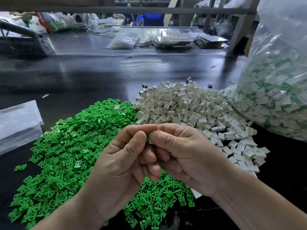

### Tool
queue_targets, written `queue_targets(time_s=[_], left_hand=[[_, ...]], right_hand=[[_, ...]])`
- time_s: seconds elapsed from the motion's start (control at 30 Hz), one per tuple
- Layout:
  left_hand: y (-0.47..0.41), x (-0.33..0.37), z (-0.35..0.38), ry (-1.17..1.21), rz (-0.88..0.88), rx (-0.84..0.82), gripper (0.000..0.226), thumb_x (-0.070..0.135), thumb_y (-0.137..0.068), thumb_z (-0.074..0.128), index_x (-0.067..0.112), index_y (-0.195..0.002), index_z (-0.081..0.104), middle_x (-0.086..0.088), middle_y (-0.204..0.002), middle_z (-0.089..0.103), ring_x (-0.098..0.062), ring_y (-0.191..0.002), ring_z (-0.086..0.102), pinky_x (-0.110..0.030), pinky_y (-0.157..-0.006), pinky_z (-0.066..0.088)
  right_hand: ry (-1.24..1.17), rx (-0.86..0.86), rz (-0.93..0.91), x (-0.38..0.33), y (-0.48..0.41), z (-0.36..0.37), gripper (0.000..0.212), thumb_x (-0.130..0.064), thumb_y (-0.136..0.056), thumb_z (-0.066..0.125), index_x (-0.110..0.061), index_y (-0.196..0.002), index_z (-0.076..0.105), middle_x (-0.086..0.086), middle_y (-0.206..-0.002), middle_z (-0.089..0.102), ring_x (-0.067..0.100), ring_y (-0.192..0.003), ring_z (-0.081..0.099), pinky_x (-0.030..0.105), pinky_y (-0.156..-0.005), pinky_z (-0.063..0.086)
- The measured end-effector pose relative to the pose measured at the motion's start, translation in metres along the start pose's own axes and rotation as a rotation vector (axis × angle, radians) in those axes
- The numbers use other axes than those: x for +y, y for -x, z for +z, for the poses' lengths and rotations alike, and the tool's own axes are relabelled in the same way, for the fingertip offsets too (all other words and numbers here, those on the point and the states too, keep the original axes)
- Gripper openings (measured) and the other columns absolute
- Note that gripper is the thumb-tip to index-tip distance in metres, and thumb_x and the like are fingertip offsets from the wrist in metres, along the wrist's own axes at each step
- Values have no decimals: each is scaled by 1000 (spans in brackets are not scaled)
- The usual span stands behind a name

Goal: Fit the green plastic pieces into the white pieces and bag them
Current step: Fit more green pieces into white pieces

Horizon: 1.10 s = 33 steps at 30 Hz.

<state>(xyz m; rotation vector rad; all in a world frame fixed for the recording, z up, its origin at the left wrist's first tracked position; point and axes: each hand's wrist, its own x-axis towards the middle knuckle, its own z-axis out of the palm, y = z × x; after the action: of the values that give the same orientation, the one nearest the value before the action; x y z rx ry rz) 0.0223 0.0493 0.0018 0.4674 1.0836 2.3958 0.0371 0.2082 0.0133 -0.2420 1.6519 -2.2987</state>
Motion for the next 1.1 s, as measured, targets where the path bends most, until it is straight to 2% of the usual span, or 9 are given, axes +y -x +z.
queue_targets(time_s=[0.07,0.13,0.2,0.27,0.4,0.57,0.77,0.9,1.1], left_hand=[[0,-1,0,-4,13,2,38,29,-74,83,11,-105,72,-8,-61,61,-19,-48,62,-25,-48,52],[1,0,-1,4,8,-3,36,29,-75,82,11,-105,72,-8,-61,61,-18,-48,62,-25,-48,52],[1,1,-4,35,-10,-23,35,29,-77,81,13,-106,71,-6,-61,61,-18,-48,62,-25,-47,52],[1,2,-7,54,-22,-27,37,34,-76,81,15,-106,71,-5,-58,60,-17,-47,62,-25,-46,52],[-1,2,-8,51,-54,22,41,37,-68,86,15,-101,73,-4,-56,59,-16,-44,61,-23,-43,51],[0,-2,-2,22,28,45,37,35,-72,83,14,-101,73,-3,-56,59,-13,-43,59,-21,-42,49],[2,-3,0,-23,92,76,35,34,-73,81,14,-100,72,0,-54,54,-10,-39,55,-18,-40,47],[0,-3,-1,-42,67,85,40,38,-71,83,14,-101,71,-1,-53,53,-13,-39,55,-20,-40,47],[1,-2,-3,-62,54,39,26,33,-77,77,14,-95,71,-3,-51,57,-15,-39,57,-22,-39,48]], right_hand=[[13,7,-20,0,1,0,30,-27,-91,62,1,-98,67,8,-67,55,15,-44,29,23,-33,17],[15,-1,-46,1,2,1,18,-27,-91,62,-19,-79,72,11,-69,51,14,-42,29,22,-33,17],[5,-24,-47,0,2,4,21,-28,-92,62,-25,-73,70,11,-69,51,13,-41,30,18,-32,20],[-11,-55,-50,0,1,6,24,-27,-94,60,-19,-75,70,7,-65,55,9,-38,33,16,-31,24],[-5,0,-6,4,-3,5,35,-24,-98,59,8,-112,58,-1,-61,54,8,-40,34,17,-32,24],[-95,37,-60,8,1,13,21,-22,-99,58,-8,-83,61,12,-69,55,14,-41,43,15,-31,27],[-190,5,-132,6,3,24,40,-12,-103,50,-15,-64,60,13,-63,58,9,-38,54,14,-32,36],[-167,7,-107,4,1,23,36,-10,-103,48,-3,-69,53,13,-58,58,12,-37,52,14,-35,40],[-159,-8,-72,3,2,21,29,-9,-104,48,14,-87,54,15,-60,53,20,-41,52,18,-37,41]])
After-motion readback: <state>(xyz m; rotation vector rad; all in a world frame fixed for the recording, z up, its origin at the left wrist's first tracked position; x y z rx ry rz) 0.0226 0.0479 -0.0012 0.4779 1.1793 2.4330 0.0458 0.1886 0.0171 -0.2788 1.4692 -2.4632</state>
